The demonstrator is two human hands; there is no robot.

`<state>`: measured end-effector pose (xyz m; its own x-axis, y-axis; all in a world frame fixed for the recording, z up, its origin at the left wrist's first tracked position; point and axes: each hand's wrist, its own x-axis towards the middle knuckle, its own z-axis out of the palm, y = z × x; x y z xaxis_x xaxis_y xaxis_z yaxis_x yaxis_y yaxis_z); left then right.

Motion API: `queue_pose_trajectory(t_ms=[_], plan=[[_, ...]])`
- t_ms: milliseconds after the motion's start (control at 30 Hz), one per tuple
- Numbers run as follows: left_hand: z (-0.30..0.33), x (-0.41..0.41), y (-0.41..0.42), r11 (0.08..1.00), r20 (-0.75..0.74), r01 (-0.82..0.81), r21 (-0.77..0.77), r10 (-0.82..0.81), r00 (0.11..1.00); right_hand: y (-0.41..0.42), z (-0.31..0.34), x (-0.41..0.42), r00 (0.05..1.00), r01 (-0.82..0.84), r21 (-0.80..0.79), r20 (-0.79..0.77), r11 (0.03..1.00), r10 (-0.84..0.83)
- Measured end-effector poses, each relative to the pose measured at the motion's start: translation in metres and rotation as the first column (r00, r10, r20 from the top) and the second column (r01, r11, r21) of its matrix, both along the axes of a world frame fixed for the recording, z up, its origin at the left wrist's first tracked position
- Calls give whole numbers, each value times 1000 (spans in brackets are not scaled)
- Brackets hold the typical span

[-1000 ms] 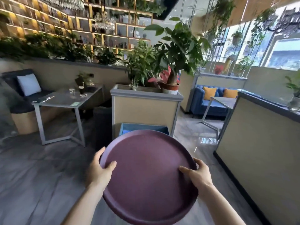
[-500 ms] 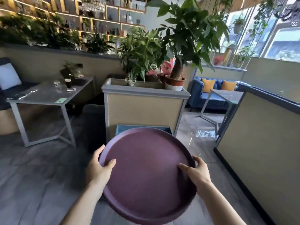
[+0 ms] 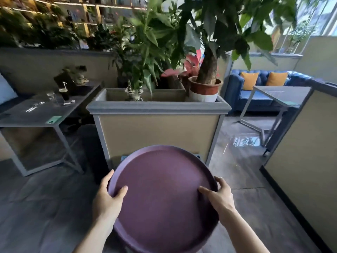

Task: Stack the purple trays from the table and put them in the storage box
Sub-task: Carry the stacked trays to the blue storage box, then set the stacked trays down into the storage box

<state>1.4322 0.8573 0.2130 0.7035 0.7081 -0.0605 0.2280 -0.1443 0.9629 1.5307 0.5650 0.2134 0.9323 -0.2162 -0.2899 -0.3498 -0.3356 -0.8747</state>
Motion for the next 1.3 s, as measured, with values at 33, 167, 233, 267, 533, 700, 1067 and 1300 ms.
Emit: queue_pose_trajectory(t_ms=[33,167,233,267,533,700,1067,1300], plan=[[-3,15,-2,1000,-4,-6,6,6,1000,0,-4,16,1000,-1,0,-13,1000,1],[-20,59,-7,999,-43,-27,17,28,999,-1,-20,67,998,-10,-22,-60,1000,9],[-31,73,-7,997,-89,-60,38,63,994,0,-28,81,996,-17,-27,-83,1000,15],[-37,79,-5,996,-124,-75,54,81,989,1,-34,87,995,-22,-31,-99,999,19],[-91,105,3,996,-302,-58,73,77,950,0,-85,110,985,-22,-188,-172,982,-11],[-134,106,14,996,-404,-49,80,77,912,2,-121,114,967,-61,-294,-255,954,-17],[-213,121,43,978,-571,-25,207,141,808,39,-181,125,959,-77,-395,-281,915,-40],[-232,147,61,955,-632,98,279,106,768,61,-196,155,969,-27,-416,-234,909,-79]])
